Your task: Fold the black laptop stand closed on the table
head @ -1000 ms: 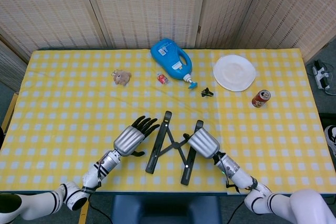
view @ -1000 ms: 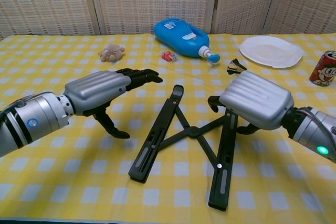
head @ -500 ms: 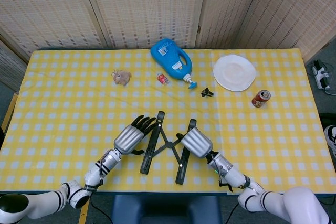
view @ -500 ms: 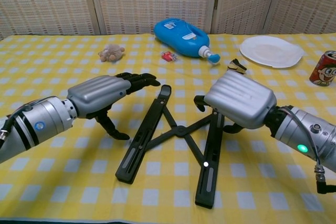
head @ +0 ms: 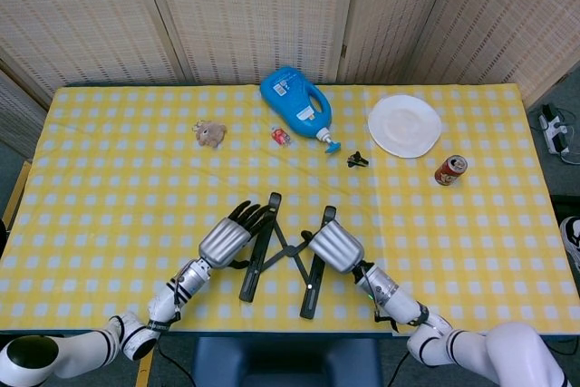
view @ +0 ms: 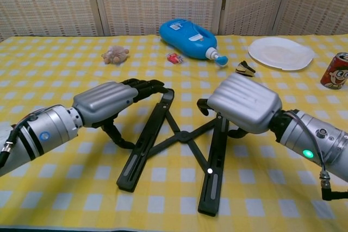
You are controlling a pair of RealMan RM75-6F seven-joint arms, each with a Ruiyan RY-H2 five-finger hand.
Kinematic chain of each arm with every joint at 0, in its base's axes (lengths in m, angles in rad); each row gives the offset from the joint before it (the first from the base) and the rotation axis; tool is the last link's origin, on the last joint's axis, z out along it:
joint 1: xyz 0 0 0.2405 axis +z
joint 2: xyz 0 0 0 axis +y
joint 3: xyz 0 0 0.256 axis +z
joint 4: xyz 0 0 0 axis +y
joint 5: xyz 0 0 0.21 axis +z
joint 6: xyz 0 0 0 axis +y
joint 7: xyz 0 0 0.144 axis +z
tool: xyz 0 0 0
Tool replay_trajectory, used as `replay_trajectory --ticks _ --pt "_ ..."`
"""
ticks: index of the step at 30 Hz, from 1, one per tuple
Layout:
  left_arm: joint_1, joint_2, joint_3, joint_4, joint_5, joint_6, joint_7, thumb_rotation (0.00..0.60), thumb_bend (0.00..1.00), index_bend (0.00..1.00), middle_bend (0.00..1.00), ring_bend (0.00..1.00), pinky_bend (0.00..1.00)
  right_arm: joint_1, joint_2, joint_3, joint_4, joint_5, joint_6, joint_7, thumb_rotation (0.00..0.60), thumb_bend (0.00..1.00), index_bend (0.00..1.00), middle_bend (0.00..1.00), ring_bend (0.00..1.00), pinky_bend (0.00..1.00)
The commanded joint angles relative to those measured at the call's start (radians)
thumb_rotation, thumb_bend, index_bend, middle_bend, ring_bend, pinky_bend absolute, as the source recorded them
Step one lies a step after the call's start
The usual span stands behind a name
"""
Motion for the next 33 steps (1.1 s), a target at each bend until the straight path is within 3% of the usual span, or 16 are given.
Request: replay_trajectory --ticks 1,33 --pt "-0.003 -0.006 0.002 -0.005 -0.003 -0.009 -0.013 0.600 0.05 0.00 0.00 0.00 0.00 0.002 -0.005 -0.001 0.004 0.000 0.001 -0.001 0.600 0.13 0.46 0.92 0.87 0.91" --pt "-0.020 0.003 0.010 -0.109 -0.013 -0.055 -0.045 0.600 0.05 0.00 0.00 0.00 0.00 0.031 -0.080 -0.007 0.026 -0.018 0.026 -0.007 0.600 0.13 0.46 0.92 0.86 0.91"
